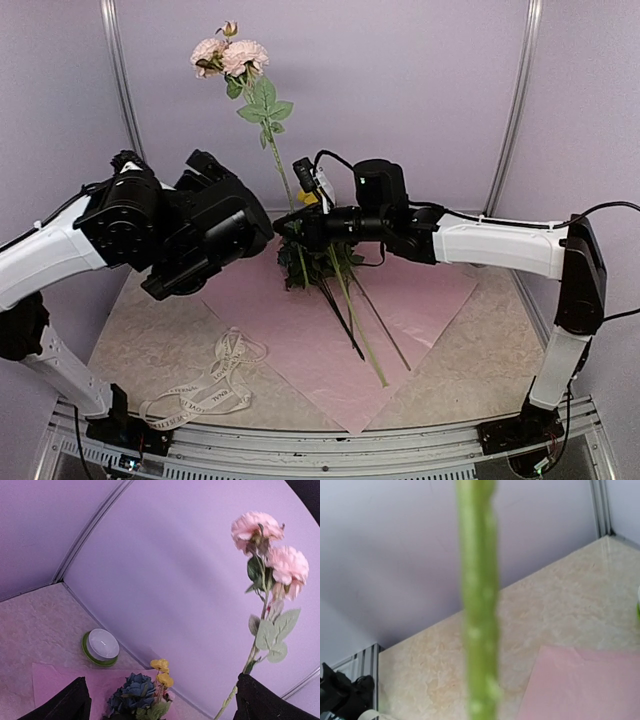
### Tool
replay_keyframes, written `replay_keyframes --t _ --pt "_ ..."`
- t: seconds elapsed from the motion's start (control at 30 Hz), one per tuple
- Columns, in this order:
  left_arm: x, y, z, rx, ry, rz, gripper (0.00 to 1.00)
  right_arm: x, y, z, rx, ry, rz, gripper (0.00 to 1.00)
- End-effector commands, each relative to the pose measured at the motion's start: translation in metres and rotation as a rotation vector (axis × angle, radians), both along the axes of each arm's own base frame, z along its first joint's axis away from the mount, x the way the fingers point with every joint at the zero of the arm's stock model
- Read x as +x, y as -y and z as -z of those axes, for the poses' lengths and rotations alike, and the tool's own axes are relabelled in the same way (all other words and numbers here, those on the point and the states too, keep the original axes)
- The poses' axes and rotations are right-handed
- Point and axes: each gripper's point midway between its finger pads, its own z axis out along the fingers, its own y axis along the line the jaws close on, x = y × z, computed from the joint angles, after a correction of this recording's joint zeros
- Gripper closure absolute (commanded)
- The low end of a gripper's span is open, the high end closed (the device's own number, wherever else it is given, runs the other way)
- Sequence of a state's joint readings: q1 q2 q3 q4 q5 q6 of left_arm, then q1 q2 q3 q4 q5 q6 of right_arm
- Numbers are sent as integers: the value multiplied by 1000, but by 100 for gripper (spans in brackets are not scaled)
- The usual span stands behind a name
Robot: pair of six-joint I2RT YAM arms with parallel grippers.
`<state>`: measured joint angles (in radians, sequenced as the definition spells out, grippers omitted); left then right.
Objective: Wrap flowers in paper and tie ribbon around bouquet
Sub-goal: Pass from the left arm to the right, then place the fake flower on the flattened wrapping paper.
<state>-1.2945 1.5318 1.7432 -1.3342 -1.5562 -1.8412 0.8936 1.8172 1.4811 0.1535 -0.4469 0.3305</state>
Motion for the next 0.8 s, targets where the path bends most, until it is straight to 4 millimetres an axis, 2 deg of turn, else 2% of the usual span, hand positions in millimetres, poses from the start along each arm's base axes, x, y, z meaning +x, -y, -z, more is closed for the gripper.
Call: replay_keyframes --t 0.0,0.1,0.23,0.37,0.47,0.57,0.6,0.7,0.77 --pt "-20 -70 -29 -469 302 -50 1 0 14 -31 44 89 34 100" --pt "-25 -86 -16 -640 355 -32 1 1 16 -31 40 98 35 100" --pt "-29 -96 -4 -840 409 -18 1 3 17 -30 35 96 36 100" --pt "-29 -103 -7 -898 432 -34 1 2 16 -27 31 87 30 100" --pt "-28 -106 -19 -885 434 -45 1 1 17 -26 26 83 27 100" --pt "-25 -100 -35 -775 404 -56 1 2 17 -25 11 93 30 100" --pt "-25 -99 -44 -689 377 -69 1 5 19 -23 -7 95 48 100" --pt "-18 -76 -76 -329 233 -130 1 16 28 -9 -63 73 94 100" --pt "-13 -61 -83 -182 165 -150 1 31 41 6 -106 19 138 100"
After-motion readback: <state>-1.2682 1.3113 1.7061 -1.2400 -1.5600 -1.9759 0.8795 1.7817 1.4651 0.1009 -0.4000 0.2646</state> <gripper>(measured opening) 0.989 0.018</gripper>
